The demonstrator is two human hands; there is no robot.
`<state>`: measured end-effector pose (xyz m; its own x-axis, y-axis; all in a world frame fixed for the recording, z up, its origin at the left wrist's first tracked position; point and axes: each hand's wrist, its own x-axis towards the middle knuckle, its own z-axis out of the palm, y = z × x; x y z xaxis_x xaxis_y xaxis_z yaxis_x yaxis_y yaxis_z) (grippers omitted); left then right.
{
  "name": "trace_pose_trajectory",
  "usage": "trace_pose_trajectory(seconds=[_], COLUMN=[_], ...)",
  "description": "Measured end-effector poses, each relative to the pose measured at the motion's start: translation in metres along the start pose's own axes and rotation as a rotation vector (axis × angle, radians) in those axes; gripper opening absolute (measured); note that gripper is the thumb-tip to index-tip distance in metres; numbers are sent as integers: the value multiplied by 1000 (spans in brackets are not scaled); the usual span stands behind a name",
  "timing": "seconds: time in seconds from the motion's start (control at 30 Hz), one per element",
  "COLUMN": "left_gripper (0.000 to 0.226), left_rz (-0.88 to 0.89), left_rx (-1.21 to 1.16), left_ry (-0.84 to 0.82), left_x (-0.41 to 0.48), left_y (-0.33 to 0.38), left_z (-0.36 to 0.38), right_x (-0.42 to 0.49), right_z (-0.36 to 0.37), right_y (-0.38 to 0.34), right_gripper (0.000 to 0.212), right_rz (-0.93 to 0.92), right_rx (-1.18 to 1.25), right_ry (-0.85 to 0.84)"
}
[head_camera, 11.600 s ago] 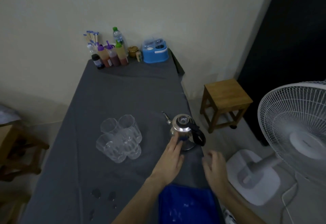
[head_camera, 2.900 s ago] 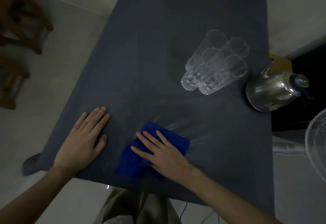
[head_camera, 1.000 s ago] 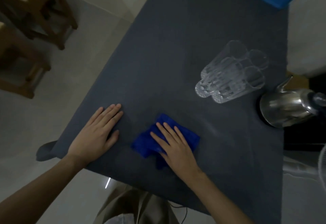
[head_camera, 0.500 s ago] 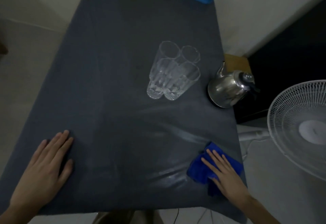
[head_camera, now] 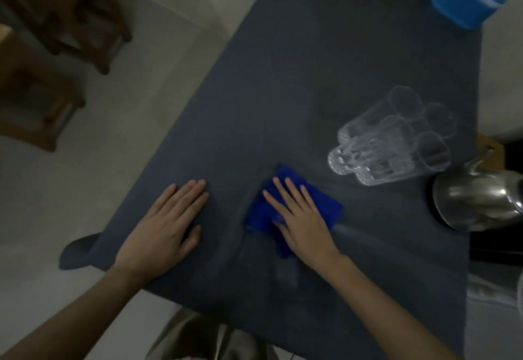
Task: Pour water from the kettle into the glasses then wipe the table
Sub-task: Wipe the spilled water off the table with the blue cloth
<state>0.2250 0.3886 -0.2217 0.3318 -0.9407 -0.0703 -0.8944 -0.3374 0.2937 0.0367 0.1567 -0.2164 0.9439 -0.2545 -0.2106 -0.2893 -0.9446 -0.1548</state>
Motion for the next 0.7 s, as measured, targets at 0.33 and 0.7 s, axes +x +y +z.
trace_pose_trajectory(seconds=[0.33, 0.7], left_gripper=[60, 61], left_rz=[1, -10], left_rx=[22, -13], left_ry=[-19, -21], left_x=[1, 1], left_y=[0, 5], left_z=[3, 1], right_x=[27, -183], right_z=[3, 34], right_y=[-47, 4], right_gripper=[51, 97], right_rz=[32, -88], right_rx=[33, -26], right_ry=[101, -61])
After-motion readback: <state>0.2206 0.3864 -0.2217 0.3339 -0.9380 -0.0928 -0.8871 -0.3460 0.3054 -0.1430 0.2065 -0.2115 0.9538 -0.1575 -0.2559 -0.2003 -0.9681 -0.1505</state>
